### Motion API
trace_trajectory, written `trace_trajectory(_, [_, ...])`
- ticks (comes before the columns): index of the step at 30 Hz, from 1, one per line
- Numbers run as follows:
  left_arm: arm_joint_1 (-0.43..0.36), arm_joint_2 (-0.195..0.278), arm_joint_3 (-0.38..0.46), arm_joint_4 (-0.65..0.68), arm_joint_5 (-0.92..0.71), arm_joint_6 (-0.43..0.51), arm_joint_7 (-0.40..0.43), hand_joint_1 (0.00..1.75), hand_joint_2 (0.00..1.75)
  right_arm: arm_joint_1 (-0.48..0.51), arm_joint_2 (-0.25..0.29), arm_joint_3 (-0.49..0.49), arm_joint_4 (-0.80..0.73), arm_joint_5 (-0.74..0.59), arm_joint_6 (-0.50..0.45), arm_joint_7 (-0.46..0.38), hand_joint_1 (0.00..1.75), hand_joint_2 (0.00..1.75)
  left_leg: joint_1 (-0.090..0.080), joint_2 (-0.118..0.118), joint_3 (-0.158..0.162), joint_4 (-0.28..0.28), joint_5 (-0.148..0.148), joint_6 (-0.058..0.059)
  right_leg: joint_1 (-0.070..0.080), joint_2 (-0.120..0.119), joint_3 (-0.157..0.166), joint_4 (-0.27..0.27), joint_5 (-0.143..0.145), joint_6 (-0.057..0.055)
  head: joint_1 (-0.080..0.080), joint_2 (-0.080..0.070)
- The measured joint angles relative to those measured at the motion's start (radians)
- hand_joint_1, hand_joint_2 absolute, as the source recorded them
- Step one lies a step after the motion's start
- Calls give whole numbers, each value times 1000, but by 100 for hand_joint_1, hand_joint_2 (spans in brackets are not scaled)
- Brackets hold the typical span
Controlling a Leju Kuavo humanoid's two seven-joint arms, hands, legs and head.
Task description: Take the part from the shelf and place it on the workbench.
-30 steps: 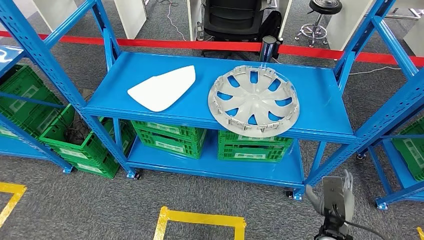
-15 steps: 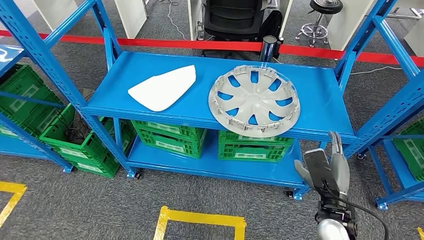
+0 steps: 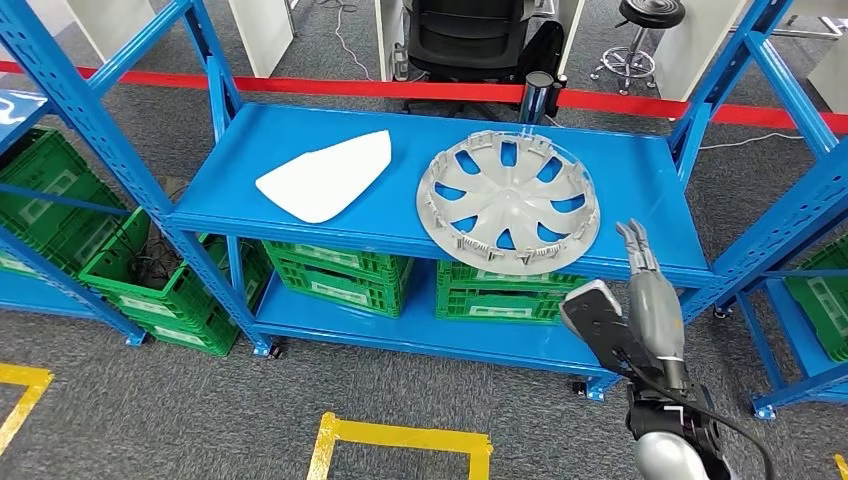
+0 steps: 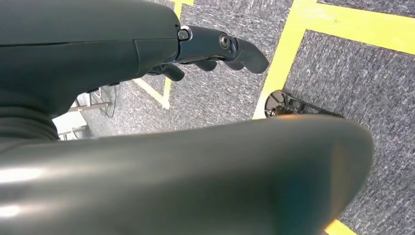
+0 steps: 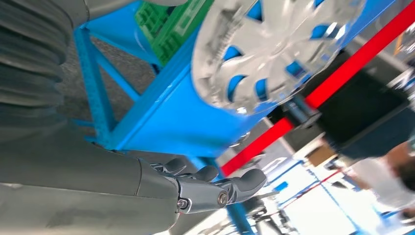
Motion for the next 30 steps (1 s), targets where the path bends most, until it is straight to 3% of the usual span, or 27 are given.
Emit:
trace_trajectory(14, [-1, 3, -21, 4, -4, -18, -4, 0, 0, -80, -23, 83, -40, -26, 84, 66, 0, 175, 0, 0, 0, 0, 0, 0, 0, 0, 0, 0, 0, 0, 0, 0])
trace_trajectory(30, [-1, 5, -25, 5, -5, -23, -10, 0, 0, -97, -37, 96, -35, -43, 87, 68, 0, 175, -3, -1, -2, 6, -1, 2, -4, 0, -1, -3, 2, 4, 0, 0])
